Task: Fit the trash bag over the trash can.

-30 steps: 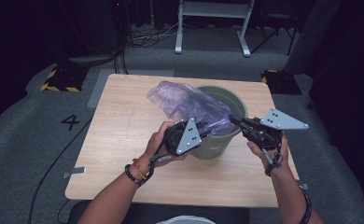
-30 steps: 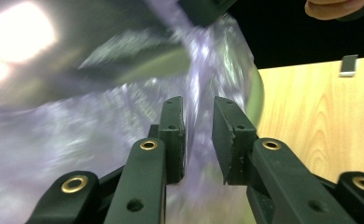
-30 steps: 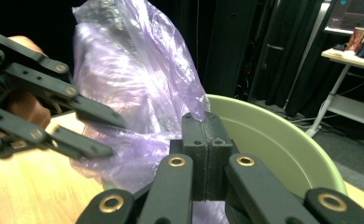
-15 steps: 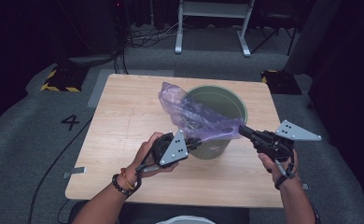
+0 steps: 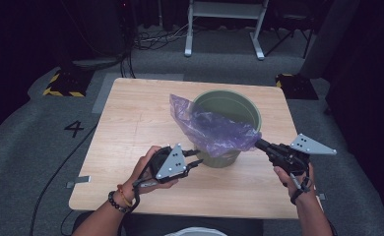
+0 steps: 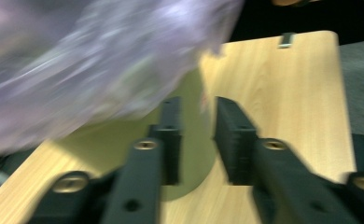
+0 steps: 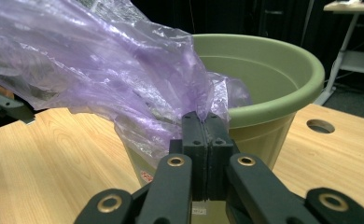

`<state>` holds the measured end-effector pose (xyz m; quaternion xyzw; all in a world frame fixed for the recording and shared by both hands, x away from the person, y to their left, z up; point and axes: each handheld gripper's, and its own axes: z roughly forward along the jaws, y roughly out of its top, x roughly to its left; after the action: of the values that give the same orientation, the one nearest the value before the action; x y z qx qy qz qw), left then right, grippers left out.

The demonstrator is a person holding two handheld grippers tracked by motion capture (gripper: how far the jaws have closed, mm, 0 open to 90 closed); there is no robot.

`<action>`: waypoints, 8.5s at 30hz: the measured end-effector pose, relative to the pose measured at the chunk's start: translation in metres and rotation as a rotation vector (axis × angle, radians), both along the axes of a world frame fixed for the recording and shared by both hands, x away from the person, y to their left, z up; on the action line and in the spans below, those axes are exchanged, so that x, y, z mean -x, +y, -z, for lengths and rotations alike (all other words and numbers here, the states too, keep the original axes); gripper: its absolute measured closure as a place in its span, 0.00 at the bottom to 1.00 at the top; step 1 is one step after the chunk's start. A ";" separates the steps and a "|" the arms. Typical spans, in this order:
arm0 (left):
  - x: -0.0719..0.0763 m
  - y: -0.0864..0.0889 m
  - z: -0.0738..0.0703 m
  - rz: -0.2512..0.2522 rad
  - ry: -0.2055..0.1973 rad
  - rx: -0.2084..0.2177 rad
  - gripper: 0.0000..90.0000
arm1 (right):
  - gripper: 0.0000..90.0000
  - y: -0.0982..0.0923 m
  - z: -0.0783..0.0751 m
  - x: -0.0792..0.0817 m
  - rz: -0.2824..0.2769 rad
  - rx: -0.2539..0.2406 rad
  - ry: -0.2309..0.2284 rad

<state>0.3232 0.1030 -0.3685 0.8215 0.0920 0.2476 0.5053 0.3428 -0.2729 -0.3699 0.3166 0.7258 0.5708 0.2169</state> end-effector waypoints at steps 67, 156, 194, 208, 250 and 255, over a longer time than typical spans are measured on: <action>-0.091 0.011 -0.011 -0.151 0.131 0.048 1.00 | 1.00 -0.013 -0.028 -0.071 0.139 0.074 0.040; -0.050 -0.018 0.056 0.019 0.076 -0.253 0.69 | 0.77 -0.038 0.014 -0.096 0.239 0.093 0.141; -0.151 0.015 -0.005 -0.198 0.192 0.058 0.99 | 0.96 -0.026 -0.031 -0.124 0.217 0.074 0.021; -0.181 0.002 0.026 -0.294 0.296 -0.021 1.00 | 0.97 -0.027 0.018 -0.158 0.267 0.093 0.191; -0.069 -0.003 0.007 -0.053 0.080 0.003 0.96 | 0.39 -0.045 0.019 -0.085 0.063 0.237 0.009; -0.067 -0.008 0.016 -0.002 0.100 -0.043 1.00 | 0.43 -0.044 0.023 -0.083 0.056 0.231 0.014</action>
<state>0.3903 0.0953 -0.3843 0.8435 0.1125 0.2086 0.4821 0.4261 -0.3169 -0.3933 0.3135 0.7792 0.4749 0.2628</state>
